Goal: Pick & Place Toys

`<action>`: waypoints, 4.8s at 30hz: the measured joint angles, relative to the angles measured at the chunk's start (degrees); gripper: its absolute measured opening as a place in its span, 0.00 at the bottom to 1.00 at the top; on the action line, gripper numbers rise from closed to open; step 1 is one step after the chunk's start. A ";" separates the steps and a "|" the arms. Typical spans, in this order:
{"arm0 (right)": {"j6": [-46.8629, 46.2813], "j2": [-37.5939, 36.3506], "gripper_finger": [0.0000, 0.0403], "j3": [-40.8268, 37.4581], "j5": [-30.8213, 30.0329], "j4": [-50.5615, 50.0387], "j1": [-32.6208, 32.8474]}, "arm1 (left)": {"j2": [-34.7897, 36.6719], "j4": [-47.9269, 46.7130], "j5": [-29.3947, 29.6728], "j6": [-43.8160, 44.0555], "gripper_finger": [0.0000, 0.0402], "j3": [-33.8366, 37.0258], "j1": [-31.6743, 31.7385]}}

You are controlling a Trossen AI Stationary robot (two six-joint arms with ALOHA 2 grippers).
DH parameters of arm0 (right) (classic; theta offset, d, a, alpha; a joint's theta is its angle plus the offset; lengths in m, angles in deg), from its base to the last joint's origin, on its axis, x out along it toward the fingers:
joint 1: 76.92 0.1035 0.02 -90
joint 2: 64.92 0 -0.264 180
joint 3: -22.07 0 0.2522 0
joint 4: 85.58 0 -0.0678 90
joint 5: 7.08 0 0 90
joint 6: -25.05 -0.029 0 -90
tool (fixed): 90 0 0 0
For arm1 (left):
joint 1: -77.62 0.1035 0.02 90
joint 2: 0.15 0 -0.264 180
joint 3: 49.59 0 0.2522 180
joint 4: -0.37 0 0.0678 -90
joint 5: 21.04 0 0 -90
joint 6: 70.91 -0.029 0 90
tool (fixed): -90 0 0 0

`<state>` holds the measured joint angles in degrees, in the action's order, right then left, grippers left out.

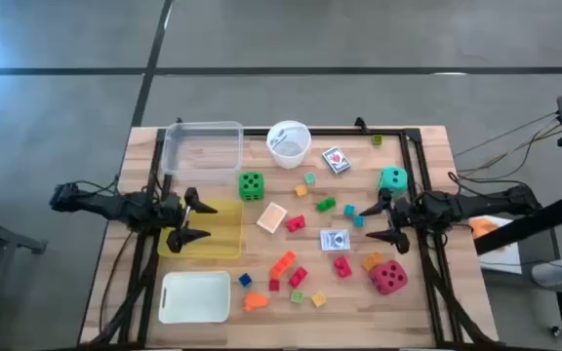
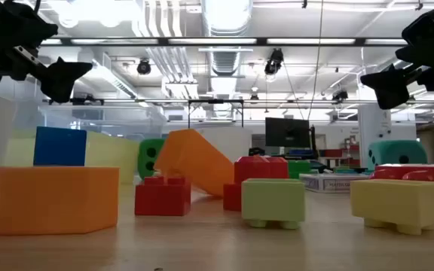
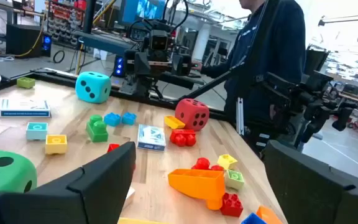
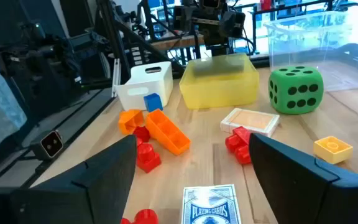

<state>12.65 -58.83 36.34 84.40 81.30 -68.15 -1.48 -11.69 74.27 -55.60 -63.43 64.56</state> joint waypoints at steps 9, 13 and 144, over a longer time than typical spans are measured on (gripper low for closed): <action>0.00 0.00 0.75 0.01 0.01 0.00 -0.02 | -0.01 -0.01 0.01 0.00 0.85 0.00 0.00; 0.00 0.00 0.75 0.00 0.01 0.00 -0.01 | 0.01 0.00 0.00 0.00 0.85 0.00 0.00; -20.61 44.92 0.75 64.94 -28.74 -65.03 -1.68 | -34.52 -23.46 16.36 32.48 0.85 -44.32 3.19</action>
<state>-7.96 -13.92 101.29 55.65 16.27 -69.82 -36.00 -35.15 90.63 -23.12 -107.75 67.75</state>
